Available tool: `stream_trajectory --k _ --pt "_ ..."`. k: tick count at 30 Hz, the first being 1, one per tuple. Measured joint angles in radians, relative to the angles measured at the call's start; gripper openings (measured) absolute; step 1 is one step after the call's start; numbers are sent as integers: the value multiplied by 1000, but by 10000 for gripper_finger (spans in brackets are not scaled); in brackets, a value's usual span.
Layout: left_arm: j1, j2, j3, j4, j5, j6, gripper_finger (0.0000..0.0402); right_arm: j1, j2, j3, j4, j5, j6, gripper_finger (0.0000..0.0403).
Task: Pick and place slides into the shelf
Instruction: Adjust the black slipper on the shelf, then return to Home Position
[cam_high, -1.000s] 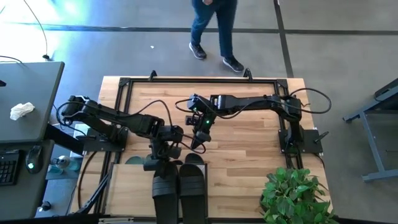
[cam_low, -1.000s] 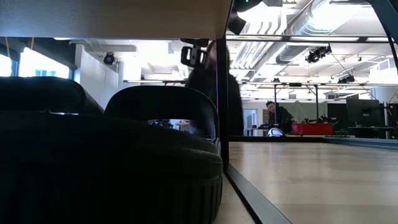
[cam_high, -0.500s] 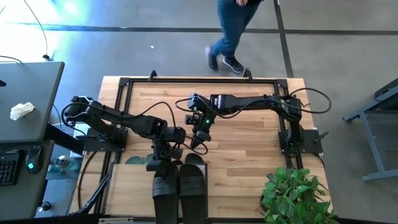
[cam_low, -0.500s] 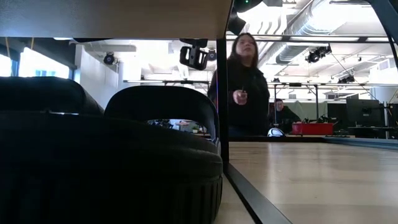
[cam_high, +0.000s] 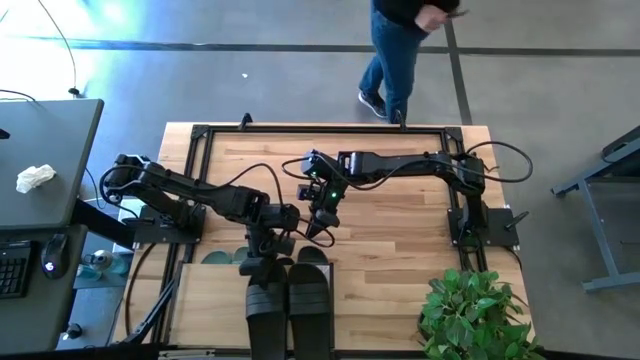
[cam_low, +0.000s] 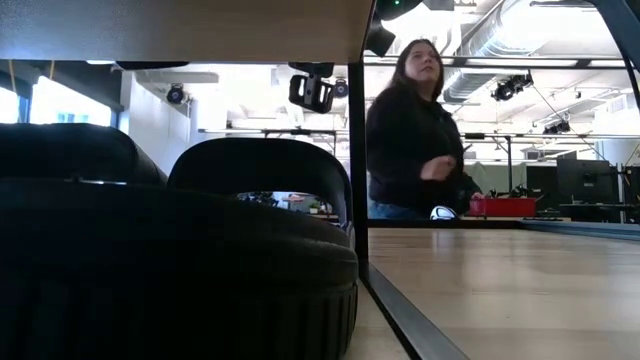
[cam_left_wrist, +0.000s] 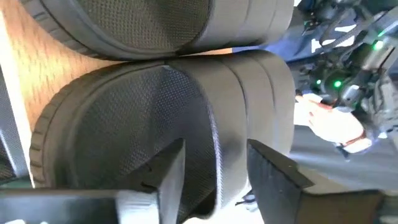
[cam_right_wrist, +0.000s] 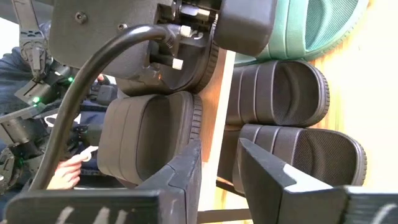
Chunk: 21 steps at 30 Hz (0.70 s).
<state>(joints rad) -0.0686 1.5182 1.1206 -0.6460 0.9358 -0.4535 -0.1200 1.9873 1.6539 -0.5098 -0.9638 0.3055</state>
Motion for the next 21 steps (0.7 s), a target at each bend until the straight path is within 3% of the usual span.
stream_trajectory --k 7,13,21 --pt "48 -3 0 0 11 -38 187 -8 -11 0 -48 -5 -20 94" --pt "101 -21 0 -5 13 -40 188 -33 -90 0 -148 54 -99 94" --pt "230 -126 64 -74 -72 16 169 -80 -269 0 -237 225 -170 94"
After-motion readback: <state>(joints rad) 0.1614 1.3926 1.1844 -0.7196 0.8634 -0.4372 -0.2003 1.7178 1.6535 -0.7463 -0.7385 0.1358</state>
